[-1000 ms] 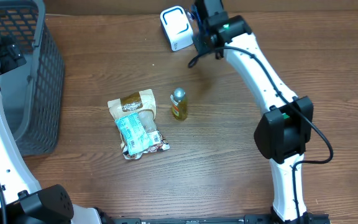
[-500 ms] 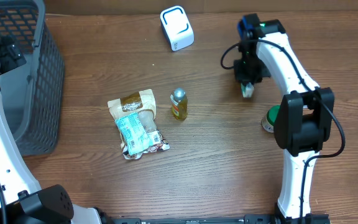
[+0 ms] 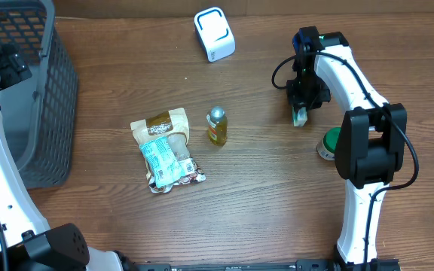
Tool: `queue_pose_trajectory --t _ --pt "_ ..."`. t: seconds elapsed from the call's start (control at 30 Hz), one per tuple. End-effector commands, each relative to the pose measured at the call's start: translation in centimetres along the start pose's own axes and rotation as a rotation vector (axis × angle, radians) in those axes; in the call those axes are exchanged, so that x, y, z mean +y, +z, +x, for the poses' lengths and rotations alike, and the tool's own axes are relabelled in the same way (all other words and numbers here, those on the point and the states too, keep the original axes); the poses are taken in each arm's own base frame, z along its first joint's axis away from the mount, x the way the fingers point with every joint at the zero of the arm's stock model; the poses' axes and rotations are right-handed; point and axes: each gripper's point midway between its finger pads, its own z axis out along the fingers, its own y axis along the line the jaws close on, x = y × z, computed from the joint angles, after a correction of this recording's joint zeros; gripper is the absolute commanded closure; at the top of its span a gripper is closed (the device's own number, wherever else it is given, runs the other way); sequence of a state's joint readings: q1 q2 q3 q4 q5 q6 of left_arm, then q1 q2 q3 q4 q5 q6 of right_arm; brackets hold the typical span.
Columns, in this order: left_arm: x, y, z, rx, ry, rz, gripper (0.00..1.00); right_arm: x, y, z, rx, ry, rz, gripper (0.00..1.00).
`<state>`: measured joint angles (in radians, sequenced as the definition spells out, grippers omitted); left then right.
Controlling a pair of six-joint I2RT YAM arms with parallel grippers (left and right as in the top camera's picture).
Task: Scan the item barcode
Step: 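Carry the Kleenex pack right and down toward the table, then set the Kleenex pack on the table and open the right gripper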
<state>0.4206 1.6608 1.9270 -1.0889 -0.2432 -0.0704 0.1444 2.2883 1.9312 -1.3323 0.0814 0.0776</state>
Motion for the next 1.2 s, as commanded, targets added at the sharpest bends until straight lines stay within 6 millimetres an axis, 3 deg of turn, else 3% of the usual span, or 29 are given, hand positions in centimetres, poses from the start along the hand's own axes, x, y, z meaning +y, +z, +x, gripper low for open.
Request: queue_pose_trajectory --t 0.0,0.17,0.33,1.17 --pt "-0.17 -0.37 -0.43 -0.014 0.017 0.010 0.00 0.10 -0.02 -0.02 -0.002 0.004 -0.003 0.69" --pt "-0.16 -0.37 -0.43 -0.014 0.017 0.010 0.01 -0.21 -0.02 0.07 0.001 0.004 0.015 0.42" --pt "-0.18 -0.37 -0.43 -0.014 0.017 0.010 0.00 -0.20 -0.02 0.00 -0.002 0.018 0.014 0.32" --pt "-0.17 -0.37 -0.43 -0.014 0.017 0.010 0.00 0.31 -0.03 -0.30 -0.013 0.056 -0.012 0.22"
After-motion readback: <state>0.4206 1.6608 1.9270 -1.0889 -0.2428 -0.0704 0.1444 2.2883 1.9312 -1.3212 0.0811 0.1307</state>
